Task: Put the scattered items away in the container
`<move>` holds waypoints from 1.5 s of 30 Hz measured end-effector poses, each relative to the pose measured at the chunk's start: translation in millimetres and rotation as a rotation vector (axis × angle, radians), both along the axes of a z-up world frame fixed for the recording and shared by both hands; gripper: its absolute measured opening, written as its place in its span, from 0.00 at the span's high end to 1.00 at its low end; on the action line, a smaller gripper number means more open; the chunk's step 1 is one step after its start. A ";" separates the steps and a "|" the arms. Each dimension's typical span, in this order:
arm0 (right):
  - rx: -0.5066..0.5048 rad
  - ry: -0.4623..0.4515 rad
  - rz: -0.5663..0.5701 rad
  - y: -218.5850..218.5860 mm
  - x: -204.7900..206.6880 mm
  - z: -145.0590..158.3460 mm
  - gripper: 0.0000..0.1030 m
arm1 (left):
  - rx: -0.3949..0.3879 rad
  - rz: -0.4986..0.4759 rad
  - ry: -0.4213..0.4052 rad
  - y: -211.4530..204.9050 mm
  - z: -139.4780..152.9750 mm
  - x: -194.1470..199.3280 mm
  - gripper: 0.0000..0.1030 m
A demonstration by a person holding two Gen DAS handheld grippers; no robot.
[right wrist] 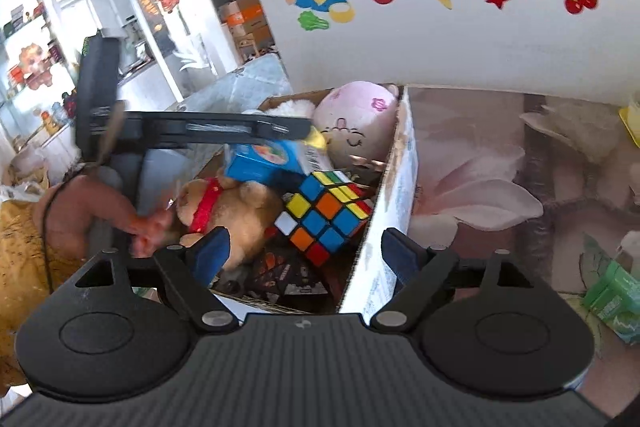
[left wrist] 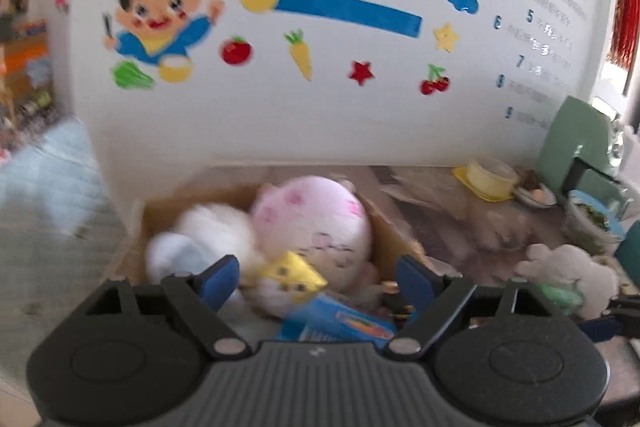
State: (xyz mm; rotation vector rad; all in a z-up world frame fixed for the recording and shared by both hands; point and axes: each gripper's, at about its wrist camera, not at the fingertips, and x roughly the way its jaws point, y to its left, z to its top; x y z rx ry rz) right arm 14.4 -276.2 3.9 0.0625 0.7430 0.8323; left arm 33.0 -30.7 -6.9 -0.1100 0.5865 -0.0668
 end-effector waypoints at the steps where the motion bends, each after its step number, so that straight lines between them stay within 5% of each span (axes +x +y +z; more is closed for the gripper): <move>1: 0.008 0.008 -0.003 -1.6 1.0 -2.1 0.00 | 0.022 0.007 0.002 2.3 1.3 -2.3 0.15; 13: 0.040 0.022 0.020 1.8 0.5 -9.3 0.00 | 0.149 0.076 -0.018 16.9 3.9 -30.3 0.14; 25: 0.019 0.042 0.024 2.3 -3.8 -16.5 0.00 | 0.137 0.013 -0.048 7.0 5.9 -46.4 0.08; 35: 0.011 0.049 0.009 0.5 -6.1 -19.7 0.00 | 0.234 0.090 -0.043 5.9 -15.0 -20.4 0.06; 45: 0.054 0.047 -0.025 -13.0 -3.1 -21.0 0.00 | 0.233 0.072 -0.091 10.5 8.2 -51.1 0.06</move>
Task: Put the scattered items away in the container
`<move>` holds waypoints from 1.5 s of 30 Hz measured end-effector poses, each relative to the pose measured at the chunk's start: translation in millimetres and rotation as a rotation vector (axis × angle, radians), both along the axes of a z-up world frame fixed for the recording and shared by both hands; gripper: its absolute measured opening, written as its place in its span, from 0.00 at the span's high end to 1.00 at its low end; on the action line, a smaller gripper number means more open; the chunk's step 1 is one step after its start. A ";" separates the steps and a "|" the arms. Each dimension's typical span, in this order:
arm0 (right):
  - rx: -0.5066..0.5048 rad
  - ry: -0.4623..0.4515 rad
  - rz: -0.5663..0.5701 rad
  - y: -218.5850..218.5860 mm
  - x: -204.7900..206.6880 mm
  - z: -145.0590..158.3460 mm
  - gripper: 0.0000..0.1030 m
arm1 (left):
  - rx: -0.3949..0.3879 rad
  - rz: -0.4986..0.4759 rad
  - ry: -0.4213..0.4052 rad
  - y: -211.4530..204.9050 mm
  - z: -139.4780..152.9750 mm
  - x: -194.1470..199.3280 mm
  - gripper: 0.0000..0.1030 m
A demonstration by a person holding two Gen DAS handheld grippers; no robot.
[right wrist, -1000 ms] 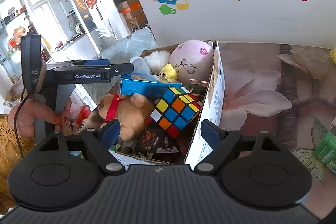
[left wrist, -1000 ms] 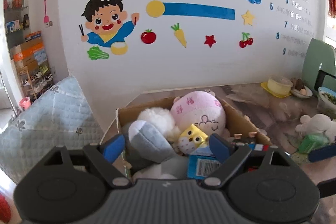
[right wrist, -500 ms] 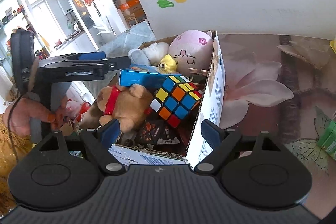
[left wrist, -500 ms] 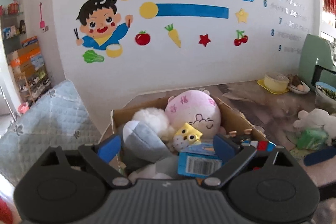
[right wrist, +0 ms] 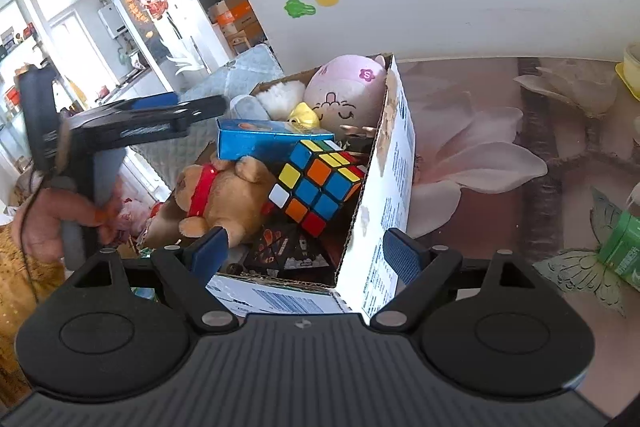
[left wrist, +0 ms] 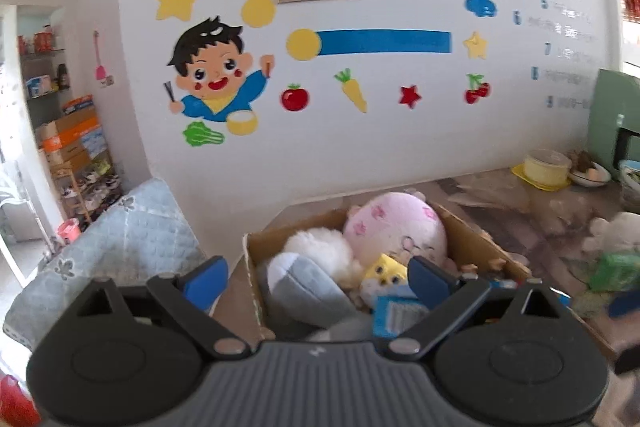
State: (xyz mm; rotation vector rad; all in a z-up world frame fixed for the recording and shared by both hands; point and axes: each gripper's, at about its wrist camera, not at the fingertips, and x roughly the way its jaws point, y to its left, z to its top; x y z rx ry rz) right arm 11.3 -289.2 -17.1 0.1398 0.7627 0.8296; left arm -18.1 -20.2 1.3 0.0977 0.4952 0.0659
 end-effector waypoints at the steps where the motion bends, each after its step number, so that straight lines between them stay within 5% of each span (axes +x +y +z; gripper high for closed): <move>1: 0.005 0.001 -0.001 -0.5 0.7 0.1 0.00 | -0.006 -0.018 0.009 -0.4 1.6 -4.0 0.06; 8: -0.014 0.041 0.021 8.8 0.7 -2.7 0.00 | -0.052 -0.070 0.049 -5.1 -7.6 -0.5 0.01; 17: -0.029 0.061 0.014 7.0 1.0 -3.9 0.00 | 0.045 0.029 0.097 8.3 -26.4 20.3 0.00; 34: -0.021 0.014 -0.020 -1.3 3.5 -2.1 0.00 | 0.024 0.074 0.080 9.6 -28.1 29.7 0.01; 45: -0.018 -0.008 -0.059 -9.1 4.3 -1.0 0.00 | -0.018 0.049 -0.012 -27.4 -9.8 8.9 0.00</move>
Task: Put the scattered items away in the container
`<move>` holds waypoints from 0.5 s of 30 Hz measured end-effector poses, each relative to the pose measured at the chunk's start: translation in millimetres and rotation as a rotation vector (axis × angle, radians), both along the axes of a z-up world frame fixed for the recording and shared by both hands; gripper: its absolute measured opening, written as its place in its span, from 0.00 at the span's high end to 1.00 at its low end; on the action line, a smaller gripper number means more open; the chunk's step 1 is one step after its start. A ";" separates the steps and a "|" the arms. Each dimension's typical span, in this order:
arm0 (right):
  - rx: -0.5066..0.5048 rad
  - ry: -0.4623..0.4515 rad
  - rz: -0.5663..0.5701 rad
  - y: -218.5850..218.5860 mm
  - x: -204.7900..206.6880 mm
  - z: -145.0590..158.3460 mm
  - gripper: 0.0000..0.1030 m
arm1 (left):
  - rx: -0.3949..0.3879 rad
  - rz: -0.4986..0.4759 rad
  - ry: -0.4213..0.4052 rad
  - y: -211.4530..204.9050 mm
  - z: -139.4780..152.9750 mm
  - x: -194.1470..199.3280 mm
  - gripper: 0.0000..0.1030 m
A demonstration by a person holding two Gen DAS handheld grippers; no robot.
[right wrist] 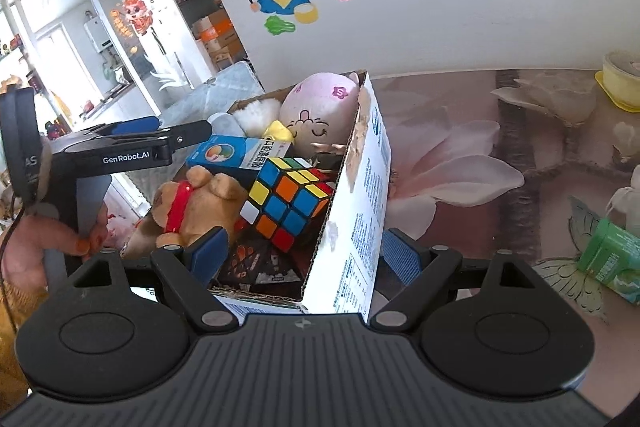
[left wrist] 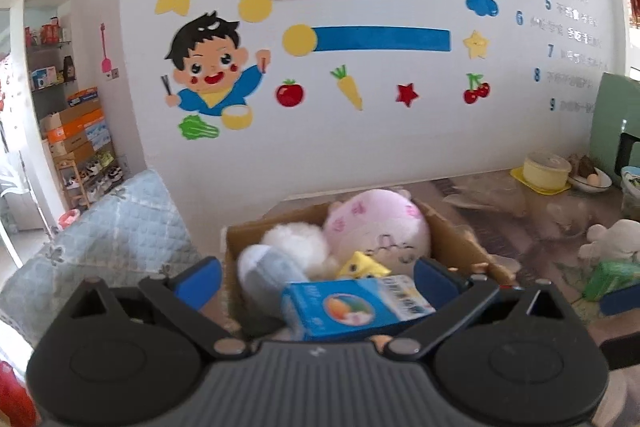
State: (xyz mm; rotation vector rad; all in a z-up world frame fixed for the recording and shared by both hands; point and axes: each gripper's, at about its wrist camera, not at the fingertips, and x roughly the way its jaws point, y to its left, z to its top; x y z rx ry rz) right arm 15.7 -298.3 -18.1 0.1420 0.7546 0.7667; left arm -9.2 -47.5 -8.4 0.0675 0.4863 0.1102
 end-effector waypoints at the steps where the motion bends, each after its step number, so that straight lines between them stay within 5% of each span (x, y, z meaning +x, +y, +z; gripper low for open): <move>1: 0.001 0.002 0.004 0.7 -0.3 -0.6 0.00 | -0.004 0.002 0.003 -3.7 -1.2 0.8 0.00; 15: -0.011 0.001 0.067 18.0 -7.4 -1.4 0.00 | -0.037 0.086 0.030 -11.5 -12.7 -2.0 0.00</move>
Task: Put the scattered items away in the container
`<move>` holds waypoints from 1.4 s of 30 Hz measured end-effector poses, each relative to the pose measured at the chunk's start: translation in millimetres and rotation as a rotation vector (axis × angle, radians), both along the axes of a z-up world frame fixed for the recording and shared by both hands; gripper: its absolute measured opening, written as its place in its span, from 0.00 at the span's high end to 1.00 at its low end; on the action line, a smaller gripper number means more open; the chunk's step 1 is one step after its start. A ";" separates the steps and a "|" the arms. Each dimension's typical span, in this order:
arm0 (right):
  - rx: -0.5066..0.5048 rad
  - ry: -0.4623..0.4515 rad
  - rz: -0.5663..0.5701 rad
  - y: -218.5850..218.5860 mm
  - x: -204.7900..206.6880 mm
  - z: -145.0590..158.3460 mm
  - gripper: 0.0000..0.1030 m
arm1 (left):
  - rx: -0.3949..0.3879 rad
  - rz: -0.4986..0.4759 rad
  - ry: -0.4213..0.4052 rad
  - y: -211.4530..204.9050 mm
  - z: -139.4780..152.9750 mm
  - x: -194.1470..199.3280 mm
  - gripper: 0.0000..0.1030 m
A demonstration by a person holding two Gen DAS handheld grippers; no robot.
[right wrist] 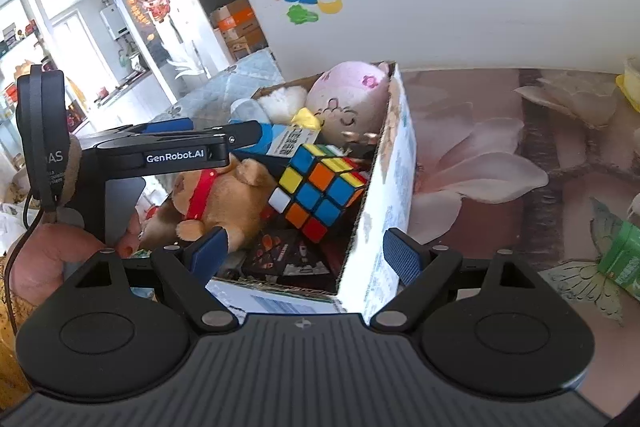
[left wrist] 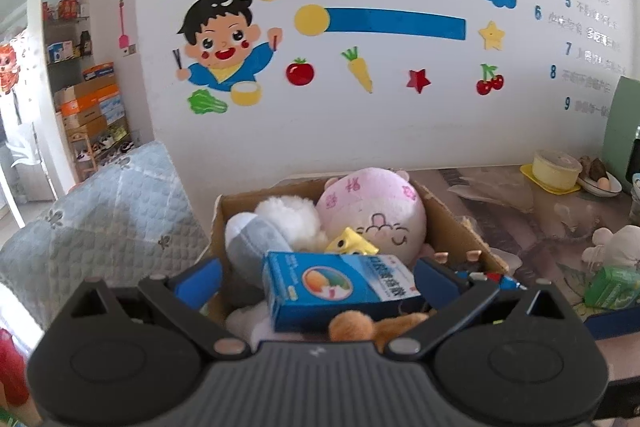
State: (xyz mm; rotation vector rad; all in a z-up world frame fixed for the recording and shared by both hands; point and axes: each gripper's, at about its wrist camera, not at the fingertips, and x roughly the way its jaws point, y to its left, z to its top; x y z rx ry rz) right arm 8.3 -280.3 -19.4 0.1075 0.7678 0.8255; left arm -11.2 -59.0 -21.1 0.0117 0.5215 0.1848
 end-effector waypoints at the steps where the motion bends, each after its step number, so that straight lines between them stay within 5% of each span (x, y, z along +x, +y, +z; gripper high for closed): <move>1: -0.001 0.000 0.004 1.8 -0.4 -0.3 0.00 | -0.002 0.006 0.000 1.2 0.1 -1.2 0.00; 10: -0.003 -0.011 0.013 5.8 -1.1 -1.4 0.00 | -0.029 0.035 0.002 3.6 0.8 -8.1 0.00; 42: -0.015 0.014 -0.163 -84.0 12.4 -33.9 0.00 | -0.055 -0.032 0.041 -63.4 -1.1 -10.3 0.00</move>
